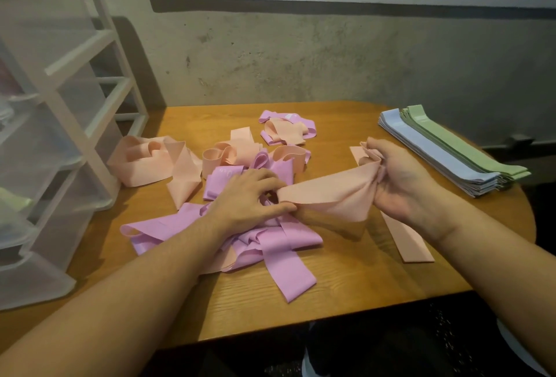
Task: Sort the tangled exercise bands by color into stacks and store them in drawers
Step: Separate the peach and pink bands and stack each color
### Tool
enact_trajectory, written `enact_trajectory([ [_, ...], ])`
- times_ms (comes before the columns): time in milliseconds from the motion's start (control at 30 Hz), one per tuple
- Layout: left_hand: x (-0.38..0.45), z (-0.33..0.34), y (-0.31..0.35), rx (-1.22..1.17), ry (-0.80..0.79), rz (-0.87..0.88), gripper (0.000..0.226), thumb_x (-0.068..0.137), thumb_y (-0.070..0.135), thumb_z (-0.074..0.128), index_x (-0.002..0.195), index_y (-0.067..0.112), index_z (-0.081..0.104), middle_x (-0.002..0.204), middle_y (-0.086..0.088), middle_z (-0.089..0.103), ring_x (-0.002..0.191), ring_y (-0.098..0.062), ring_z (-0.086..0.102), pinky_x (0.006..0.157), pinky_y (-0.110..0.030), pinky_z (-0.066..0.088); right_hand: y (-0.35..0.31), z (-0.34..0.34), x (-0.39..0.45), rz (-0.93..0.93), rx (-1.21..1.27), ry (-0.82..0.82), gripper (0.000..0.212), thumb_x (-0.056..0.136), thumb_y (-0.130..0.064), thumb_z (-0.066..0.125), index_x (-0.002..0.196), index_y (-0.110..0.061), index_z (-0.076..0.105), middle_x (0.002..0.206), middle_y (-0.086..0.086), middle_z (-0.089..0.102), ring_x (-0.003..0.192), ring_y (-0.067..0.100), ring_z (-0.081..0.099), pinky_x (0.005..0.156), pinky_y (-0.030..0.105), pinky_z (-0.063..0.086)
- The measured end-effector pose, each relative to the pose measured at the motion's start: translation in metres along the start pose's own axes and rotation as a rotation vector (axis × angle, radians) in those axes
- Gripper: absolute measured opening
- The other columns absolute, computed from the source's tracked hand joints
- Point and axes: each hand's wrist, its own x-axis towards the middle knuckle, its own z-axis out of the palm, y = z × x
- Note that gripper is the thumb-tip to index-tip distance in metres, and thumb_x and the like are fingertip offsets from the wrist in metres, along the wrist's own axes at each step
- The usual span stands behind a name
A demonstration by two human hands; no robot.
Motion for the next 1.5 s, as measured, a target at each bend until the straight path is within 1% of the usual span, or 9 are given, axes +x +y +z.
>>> enact_trajectory([
  [167, 0.002, 0.002, -0.004, -0.004, 0.018, 0.007, 0.083, 0.076, 0.094, 0.026, 0.094, 0.022, 0.064, 0.102, 0.009, 0.06, 0.096, -0.013, 0.048, 0.082, -0.032, 0.041, -0.003, 0.003, -0.012, -0.059, -0.19, 0.044, 0.027, 0.096, -0.04, 0.061, 0.104, -0.017, 0.074, 0.089, 0.001, 0.054, 0.076, 0.01, 0.048, 0.069, 0.026, 0.041],
  [433, 0.004, 0.002, 0.002, 0.085, 0.019, 0.014, 0.056, 0.089, 0.076, 0.037, 0.094, 0.026, 0.062, 0.099, 0.013, 0.057, 0.094, -0.01, 0.049, 0.079, -0.036, 0.04, -0.005, -0.006, -0.036, -0.005, -0.391, -0.046, 0.024, 0.092, -0.038, 0.061, 0.091, -0.017, 0.073, 0.085, 0.004, 0.062, 0.068, 0.014, 0.051, 0.056, 0.03, 0.048],
  [667, 0.019, -0.019, 0.041, 0.518, -0.124, 0.233, 0.038, 0.095, 0.055, 0.05, 0.127, 0.035, 0.057, 0.139, 0.01, 0.052, 0.116, -0.018, 0.054, 0.096, -0.042, 0.037, -0.007, -0.022, -0.047, -0.054, -0.497, -0.165, 0.037, 0.089, -0.037, 0.067, 0.117, -0.012, 0.072, 0.103, 0.007, 0.074, 0.105, 0.026, 0.064, 0.098, 0.046, 0.049],
  [800, 0.016, -0.028, 0.095, -0.273, -0.041, 0.059, 0.047, 0.087, 0.033, 0.042, 0.132, 0.031, 0.054, 0.134, 0.007, 0.053, 0.117, -0.011, 0.054, 0.098, -0.034, 0.046, -0.01, -0.026, -0.058, -0.083, -0.566, -0.178, 0.03, 0.09, -0.04, 0.066, 0.11, -0.02, 0.074, 0.11, 0.003, 0.073, 0.112, 0.026, 0.063, 0.101, 0.049, 0.049],
  [900, 0.009, -0.03, 0.137, -0.72, 0.034, 0.006, 0.034, 0.092, 0.046, 0.051, 0.126, 0.044, 0.051, 0.126, 0.007, 0.059, 0.116, -0.007, 0.058, 0.094, -0.022, 0.047, -0.01, -0.028, -0.067, -0.123, -0.596, -0.196, 0.03, 0.094, -0.04, 0.062, 0.116, -0.021, 0.072, 0.118, 0.003, 0.07, 0.115, 0.024, 0.062, 0.098, 0.046, 0.052],
  [1067, 0.002, -0.03, 0.173, -0.742, 0.287, 0.035, 0.019, 0.087, 0.019, 0.078, 0.095, 0.032, 0.067, 0.09, 0.012, 0.068, 0.082, -0.002, 0.063, 0.073, -0.018, 0.051, -0.01, -0.026, -0.089, -0.206, -0.647, -0.272, 0.054, 0.076, -0.059, 0.07, 0.114, -0.022, 0.074, 0.12, 0.006, 0.068, 0.107, 0.028, 0.062, 0.08, 0.038, 0.05],
  [1233, -0.012, -0.041, 0.191, -0.833, 0.337, -0.068, 0.011, 0.089, 0.02, 0.075, 0.084, 0.026, 0.067, 0.077, 0.017, 0.067, 0.076, -0.002, 0.06, 0.068, -0.019, 0.048, -0.008, -0.036, -0.111, -0.3, -0.671, -0.29, 0.065, 0.084, -0.072, 0.056, 0.119, -0.017, 0.057, 0.079, -0.001, 0.058, 0.066, 0.013, 0.05, 0.067, 0.035, 0.044],
  [1400, -0.026, -0.059, 0.2, -0.894, 0.4, -0.224, 0.005, 0.09, 0.028, 0.075, 0.091, 0.025, 0.071, 0.085, 0.006, 0.071, 0.081, -0.01, 0.064, 0.069, -0.033, 0.05, -0.004, -0.053, -0.134, -0.426, -0.67, -0.272, 0.028, 0.094, -0.023, 0.067, 0.114, -0.005, 0.062, 0.082, 0.0, 0.059, 0.06, 0.003, 0.055, 0.057, 0.02, 0.046],
  [1500, -0.036, -0.064, 0.207, -0.938, 0.417, -0.272, 0.002, 0.091, 0.023, 0.073, 0.091, 0.022, 0.072, 0.084, 0.005, 0.073, 0.082, -0.013, 0.067, 0.074, -0.04, 0.055, -0.004, -0.061, -0.146, -0.492, -0.593, -0.26, 0.024, 0.091, -0.014, 0.07, 0.107, 0.002, 0.062, 0.08, 0.003, 0.063, 0.062, 0.011, 0.062, 0.056, 0.022, 0.052],
])
